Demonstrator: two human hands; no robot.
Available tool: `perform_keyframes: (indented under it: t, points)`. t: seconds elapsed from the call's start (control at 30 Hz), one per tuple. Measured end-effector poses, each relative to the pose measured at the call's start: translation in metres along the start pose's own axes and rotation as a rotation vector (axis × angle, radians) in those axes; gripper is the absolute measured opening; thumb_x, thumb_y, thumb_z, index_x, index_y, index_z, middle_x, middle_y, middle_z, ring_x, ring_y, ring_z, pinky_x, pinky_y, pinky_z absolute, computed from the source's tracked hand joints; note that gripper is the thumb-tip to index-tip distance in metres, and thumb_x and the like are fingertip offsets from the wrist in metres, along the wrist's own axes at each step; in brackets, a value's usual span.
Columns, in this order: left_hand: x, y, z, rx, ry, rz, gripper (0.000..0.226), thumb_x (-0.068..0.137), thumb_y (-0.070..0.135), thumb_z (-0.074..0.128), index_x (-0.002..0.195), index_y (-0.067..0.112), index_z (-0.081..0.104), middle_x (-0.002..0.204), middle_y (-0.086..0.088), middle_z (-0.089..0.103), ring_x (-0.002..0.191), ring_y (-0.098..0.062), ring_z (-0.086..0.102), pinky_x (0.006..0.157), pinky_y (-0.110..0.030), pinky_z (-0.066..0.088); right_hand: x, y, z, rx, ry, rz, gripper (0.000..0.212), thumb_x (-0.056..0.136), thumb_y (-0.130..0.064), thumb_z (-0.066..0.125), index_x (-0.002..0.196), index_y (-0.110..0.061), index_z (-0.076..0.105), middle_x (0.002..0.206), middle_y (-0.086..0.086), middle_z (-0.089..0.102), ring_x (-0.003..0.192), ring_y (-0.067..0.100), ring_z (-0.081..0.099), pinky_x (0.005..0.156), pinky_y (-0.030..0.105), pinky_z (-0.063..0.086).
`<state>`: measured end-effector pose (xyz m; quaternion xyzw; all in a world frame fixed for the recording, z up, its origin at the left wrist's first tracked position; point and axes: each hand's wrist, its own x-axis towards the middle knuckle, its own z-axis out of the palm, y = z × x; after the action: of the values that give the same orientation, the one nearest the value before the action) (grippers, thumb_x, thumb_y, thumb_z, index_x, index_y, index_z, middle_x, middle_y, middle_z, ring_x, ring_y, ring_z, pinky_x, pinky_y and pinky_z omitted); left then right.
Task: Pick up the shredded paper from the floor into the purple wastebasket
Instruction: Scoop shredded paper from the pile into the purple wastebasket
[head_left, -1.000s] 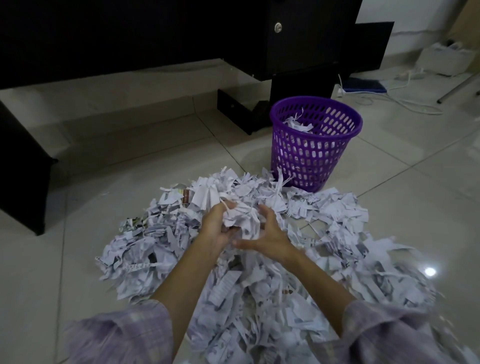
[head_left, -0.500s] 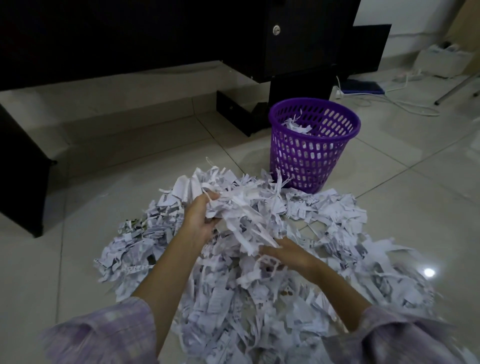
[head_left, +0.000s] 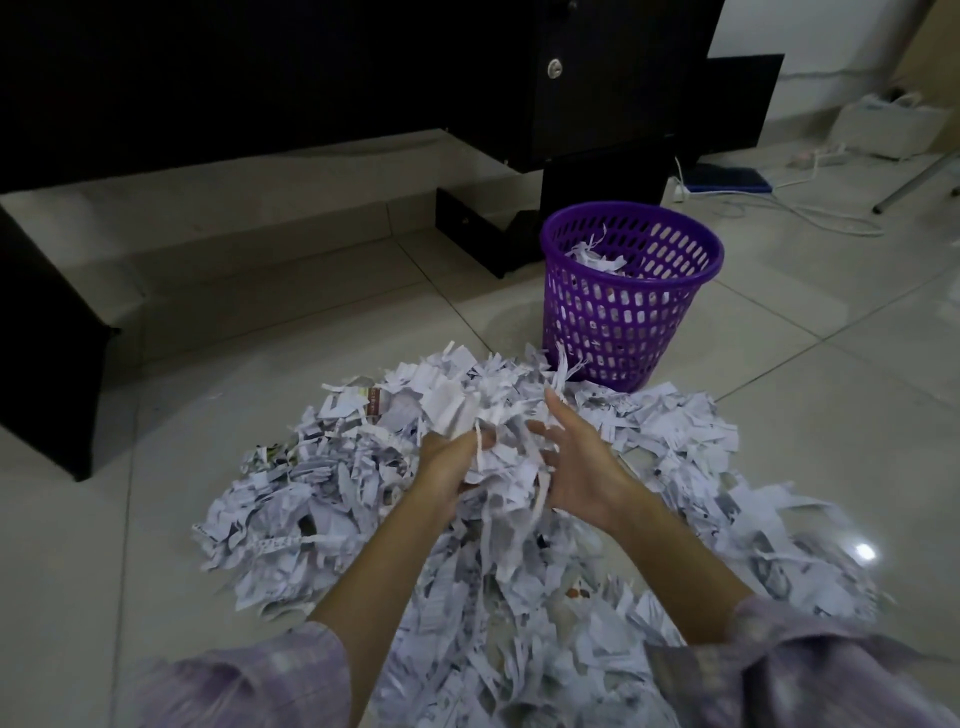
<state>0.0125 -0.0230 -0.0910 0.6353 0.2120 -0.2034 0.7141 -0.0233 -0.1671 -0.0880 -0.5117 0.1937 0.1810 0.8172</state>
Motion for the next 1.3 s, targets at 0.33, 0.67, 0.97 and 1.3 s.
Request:
perform_keyframes:
  t: [0.33,0.67,0.97,1.3]
  points:
    - [0.005,-0.017,0.008,0.48,-0.262,0.401,0.053,0.062,0.018,0.083,0.111,0.014,0.064,0.104,-0.005,0.071,0.093,-0.019,0.069,0.076,-0.032,0.058,0.007,-0.005,0.016,-0.138,0.023,-0.048,0.024,0.08,-0.024,0.072,0.1,-0.012,0.066,0.093,0.009,0.068,0.084,0.022,0.065,0.076,0.038,0.054]
    - [-0.01,-0.019,-0.001,0.207,-0.566,0.176,0.044,0.079,0.001,0.071,0.105,0.029,0.048,0.108,0.006,0.063,0.091,-0.006,0.061,0.071,-0.014,0.052,0.008,-0.024,-0.003,0.07,0.064,-0.111,0.038,0.072,-0.018,0.071,0.107,-0.006,0.061,0.099,0.016,0.063,0.085,0.028,0.06,0.072,0.034,0.051]
    - [0.003,-0.029,-0.003,0.076,-0.486,0.073,0.017,0.097,0.005,0.048,0.1,0.003,0.064,0.082,-0.011,0.066,0.064,-0.018,0.066,0.067,-0.034,0.058,0.011,-0.045,-0.021,0.042,0.131,-0.249,0.022,0.083,-0.007,0.063,0.105,-0.005,0.056,0.073,0.004,0.069,0.054,0.013,0.065,0.048,0.023,0.052]
    - [0.011,-0.007,0.01,-0.224,-0.267,0.063,0.031,0.094,0.006,0.042,0.119,0.013,0.06,0.103,-0.011,0.066,0.08,-0.018,0.065,0.059,-0.027,0.054,0.019,-0.009,-0.024,-0.17,0.109,-0.112,0.072,0.059,-0.043,0.087,0.121,-0.014,0.065,0.121,0.003,0.067,0.12,0.025,0.057,0.108,0.048,0.04]
